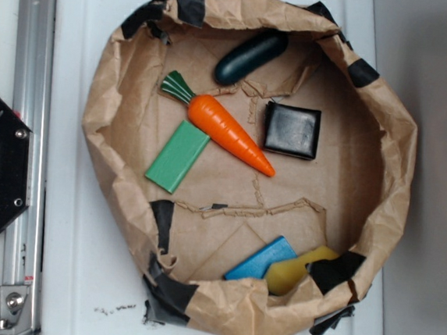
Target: Grab the blue block.
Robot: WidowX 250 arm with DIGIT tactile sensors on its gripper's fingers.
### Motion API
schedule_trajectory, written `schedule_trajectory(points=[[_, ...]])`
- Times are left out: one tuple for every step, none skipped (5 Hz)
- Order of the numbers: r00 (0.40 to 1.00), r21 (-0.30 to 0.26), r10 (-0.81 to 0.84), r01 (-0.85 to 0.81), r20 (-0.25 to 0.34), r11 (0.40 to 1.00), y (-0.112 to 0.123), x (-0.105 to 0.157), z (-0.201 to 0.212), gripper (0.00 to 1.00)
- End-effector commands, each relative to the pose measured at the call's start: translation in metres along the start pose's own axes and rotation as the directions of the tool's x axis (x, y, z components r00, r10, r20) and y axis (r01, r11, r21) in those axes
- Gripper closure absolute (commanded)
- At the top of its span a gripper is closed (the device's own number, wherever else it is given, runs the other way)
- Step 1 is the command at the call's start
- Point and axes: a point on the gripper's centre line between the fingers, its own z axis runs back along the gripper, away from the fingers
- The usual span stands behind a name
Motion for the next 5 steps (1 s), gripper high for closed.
schedule_trajectory(points=[[1.000,0.000,0.000,0.000,0.000,1.000,0.000,0.000,0.000,0.00],[0.998,-0.053,0.059,-0.060,-0.019,0.997,-0.005,0.045,-0.042,0.00],[0.961,-0.073,0.269,-0.273,-0.067,0.959,-0.005,0.071,-0.078,0.00],[0.945,-0.036,0.326,-0.326,-0.016,0.945,-0.002,0.090,-0.108,0.00],[0.929,-0.006,0.369,-0.369,0.024,0.929,0.001,0.094,-0.133,0.00]])
